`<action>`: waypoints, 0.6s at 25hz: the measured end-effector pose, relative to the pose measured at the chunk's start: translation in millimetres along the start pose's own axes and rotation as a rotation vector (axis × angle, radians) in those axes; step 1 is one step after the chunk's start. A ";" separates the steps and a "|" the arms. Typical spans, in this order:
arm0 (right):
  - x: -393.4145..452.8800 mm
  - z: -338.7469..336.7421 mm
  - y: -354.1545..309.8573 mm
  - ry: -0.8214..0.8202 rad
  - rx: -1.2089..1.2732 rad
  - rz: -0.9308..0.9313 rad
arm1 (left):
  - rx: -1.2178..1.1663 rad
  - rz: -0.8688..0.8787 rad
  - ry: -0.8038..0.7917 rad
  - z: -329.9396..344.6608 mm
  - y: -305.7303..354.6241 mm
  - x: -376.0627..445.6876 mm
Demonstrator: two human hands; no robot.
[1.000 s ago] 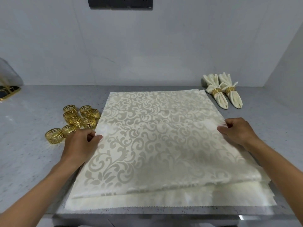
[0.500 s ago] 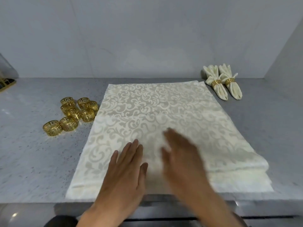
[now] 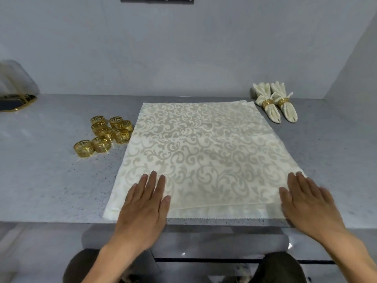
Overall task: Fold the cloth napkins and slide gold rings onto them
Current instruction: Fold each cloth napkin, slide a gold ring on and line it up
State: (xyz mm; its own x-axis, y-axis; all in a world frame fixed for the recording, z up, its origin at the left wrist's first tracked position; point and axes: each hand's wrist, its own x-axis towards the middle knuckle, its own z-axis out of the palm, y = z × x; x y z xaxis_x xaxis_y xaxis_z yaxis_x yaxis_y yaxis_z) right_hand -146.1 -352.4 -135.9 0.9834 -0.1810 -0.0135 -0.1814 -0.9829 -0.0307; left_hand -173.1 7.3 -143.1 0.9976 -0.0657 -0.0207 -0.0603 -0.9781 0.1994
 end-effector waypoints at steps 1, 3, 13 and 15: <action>-1.2 -3.7 -21.0 0.108 -0.008 -0.044 | 0.000 -0.006 0.012 1.9 -0.3 -0.7; -8.3 -6.0 -76.6 0.325 0.078 -0.204 | -0.018 -0.014 0.016 -0.6 -1.1 0.7; -25.1 32.0 -177.7 0.165 0.137 -0.525 | -0.016 0.088 0.168 -77.1 -37.8 94.3; -27.2 29.7 -178.9 0.121 0.150 -0.517 | 0.144 0.139 0.024 -89.4 -51.2 140.3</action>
State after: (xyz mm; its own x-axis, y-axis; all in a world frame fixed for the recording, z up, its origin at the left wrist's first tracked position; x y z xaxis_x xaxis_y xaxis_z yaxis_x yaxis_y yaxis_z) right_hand -140.6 -170.6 -159.8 0.9370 0.3125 0.1563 0.3347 -0.9311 -0.1451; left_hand -27.1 65.8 -68.7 0.9799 -0.1986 0.0210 -0.1995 -0.9783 0.0567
